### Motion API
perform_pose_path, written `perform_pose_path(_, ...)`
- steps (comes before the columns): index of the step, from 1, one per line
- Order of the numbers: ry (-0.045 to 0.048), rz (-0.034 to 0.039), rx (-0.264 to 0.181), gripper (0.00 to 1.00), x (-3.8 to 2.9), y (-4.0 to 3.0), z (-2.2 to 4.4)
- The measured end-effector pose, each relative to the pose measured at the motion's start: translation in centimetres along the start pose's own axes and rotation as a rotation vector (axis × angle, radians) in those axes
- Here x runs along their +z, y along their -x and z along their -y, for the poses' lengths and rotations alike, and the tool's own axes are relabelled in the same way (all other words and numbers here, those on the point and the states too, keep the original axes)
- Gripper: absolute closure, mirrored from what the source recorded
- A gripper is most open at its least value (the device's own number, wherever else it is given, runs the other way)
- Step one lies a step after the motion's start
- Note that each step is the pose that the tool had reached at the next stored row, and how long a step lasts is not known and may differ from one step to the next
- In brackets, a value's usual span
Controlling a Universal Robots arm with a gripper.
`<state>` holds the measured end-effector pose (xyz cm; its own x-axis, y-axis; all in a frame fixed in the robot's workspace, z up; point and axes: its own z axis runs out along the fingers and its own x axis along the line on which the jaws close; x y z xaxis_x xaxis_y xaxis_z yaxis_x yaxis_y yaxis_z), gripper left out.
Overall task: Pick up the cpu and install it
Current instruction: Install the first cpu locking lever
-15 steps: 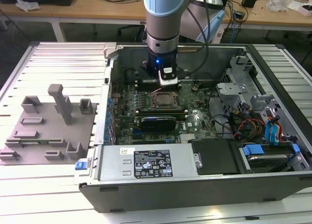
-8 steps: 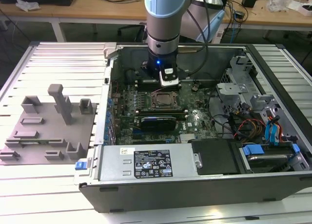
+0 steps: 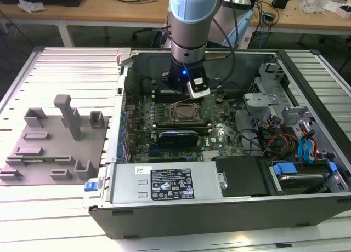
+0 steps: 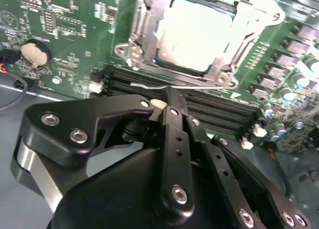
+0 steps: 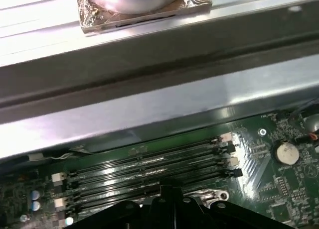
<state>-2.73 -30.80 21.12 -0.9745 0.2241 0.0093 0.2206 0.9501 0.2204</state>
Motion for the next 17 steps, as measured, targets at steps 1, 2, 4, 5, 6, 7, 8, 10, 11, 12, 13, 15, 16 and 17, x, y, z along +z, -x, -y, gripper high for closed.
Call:
perform_pose_path(1,0.0,-0.0009,-0.004,0.89,0.0,0.05,-0.01)
perform_pose_path(2,0.003,0.0035,-0.014,0.89,0.2,0.05,0.07)
perform_pose_path(4,0.0075,0.0217,-0.027,0.89,1.13,0.04,0.68)
perform_pose_path(5,0.0074,0.0218,-0.027,0.89,0.94,0.04,0.64)
perform_pose_path(6,0.0076,0.0218,-0.027,0.89,0.82,0.04,0.61)
perform_pose_path(7,0.0076,0.0219,-0.027,0.89,0.69,0.04,0.58)
perform_pose_path(8,0.0076,0.0219,-0.027,0.89,0.57,0.04,0.55)
perform_pose_path(10,0.0077,0.0222,-0.027,0.89,0.36,0.04,0.5)
perform_pose_path(11,0.0078,0.0223,-0.027,0.89,0.26,0.04,0.48)
perform_pose_path(12,0.0077,0.0224,-0.027,0.89,0.16,0.04,0.46)
perform_pose_path(13,0.0078,0.0225,-0.027,0.89,0.06,0.03,0.43)
perform_pose_path(15,0.0077,0.0227,-0.027,0.89,-0.18,0.03,0.38)
perform_pose_path(16,0.0078,0.0228,-0.027,0.89,-0.24,0.03,0.37)
perform_pose_path(17,0.0078,0.0228,-0.027,0.89,-0.3,0.03,0.35)
